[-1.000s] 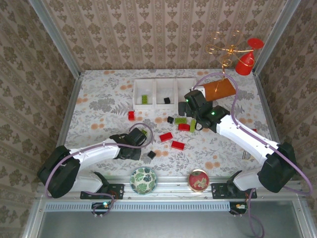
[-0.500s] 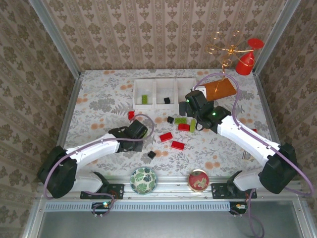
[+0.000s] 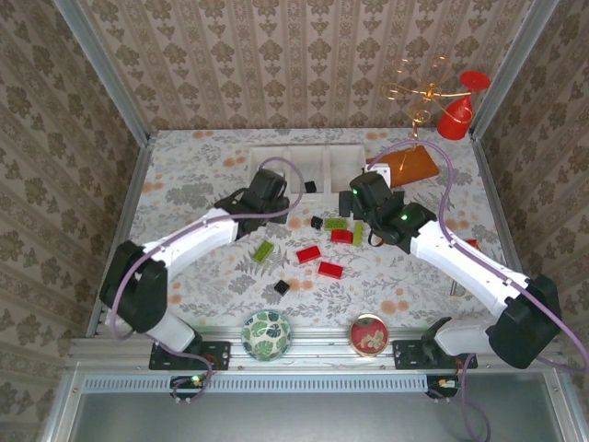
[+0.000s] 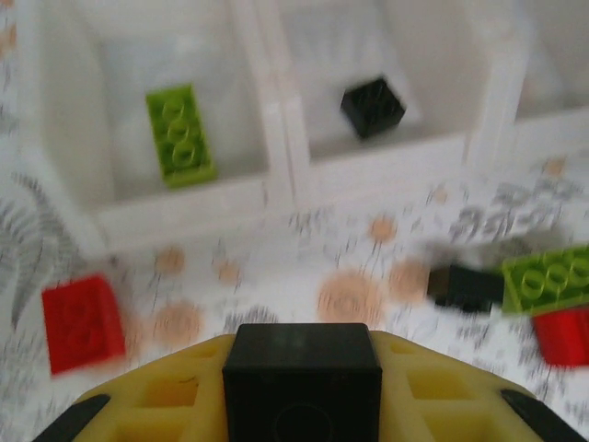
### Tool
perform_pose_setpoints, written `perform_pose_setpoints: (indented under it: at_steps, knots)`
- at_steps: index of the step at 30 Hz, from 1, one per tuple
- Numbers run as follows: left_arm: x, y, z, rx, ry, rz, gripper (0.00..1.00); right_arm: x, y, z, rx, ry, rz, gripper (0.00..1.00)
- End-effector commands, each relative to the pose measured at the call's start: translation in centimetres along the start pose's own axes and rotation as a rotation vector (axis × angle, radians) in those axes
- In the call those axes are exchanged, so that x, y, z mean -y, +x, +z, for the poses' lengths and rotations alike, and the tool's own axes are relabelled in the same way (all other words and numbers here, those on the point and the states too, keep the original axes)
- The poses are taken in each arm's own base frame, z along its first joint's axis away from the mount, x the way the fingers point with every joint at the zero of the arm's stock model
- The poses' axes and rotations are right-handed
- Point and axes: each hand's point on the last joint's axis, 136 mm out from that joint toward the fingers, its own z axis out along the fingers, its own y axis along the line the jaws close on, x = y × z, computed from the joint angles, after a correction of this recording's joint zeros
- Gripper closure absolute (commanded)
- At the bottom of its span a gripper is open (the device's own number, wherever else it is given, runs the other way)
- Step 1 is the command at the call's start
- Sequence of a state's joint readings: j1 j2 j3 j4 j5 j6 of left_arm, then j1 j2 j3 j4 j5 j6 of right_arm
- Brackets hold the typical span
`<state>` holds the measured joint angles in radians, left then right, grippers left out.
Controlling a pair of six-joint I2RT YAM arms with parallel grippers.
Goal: Sort the legos into containers by color
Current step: Pick up the lego from the middle-left of the table, then place the lego in the container.
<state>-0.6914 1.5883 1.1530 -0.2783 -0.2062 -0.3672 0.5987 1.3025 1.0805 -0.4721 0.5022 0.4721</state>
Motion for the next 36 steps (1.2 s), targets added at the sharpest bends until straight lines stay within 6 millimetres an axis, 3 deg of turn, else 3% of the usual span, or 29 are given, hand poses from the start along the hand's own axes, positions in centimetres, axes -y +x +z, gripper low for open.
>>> perform_pose_setpoints:
  at_steps: [1,9,15,22,29,36]
  knots:
    - [1.0,-4.1,1.1,0.079,0.044,0.038,0.77,1.5,-0.2,-0.6,0.029,0.046,0.040,0.00]
    - [2.7,-7.8,5.5,0.082,0.075,0.061,0.77,2.1,0.0,-1.2,0.036,0.053,0.053,0.00]
    - [3.0,-8.7,8.7,0.046,0.078,0.056,0.77,2.1,0.1,-1.1,0.037,0.050,0.065,0.00]
    - [2.8,-8.3,11.8,-0.009,0.074,0.039,0.76,1.8,0.3,-0.9,0.030,0.040,0.069,0.00]
    - [2.6,-7.7,13.4,-0.038,0.074,0.031,0.72,1.6,0.6,-0.6,0.018,0.038,0.063,0.00]
    - [2.6,-7.7,13.5,-0.039,0.076,0.024,0.61,1.3,1.1,0.0,-0.007,0.034,0.051,0.00]
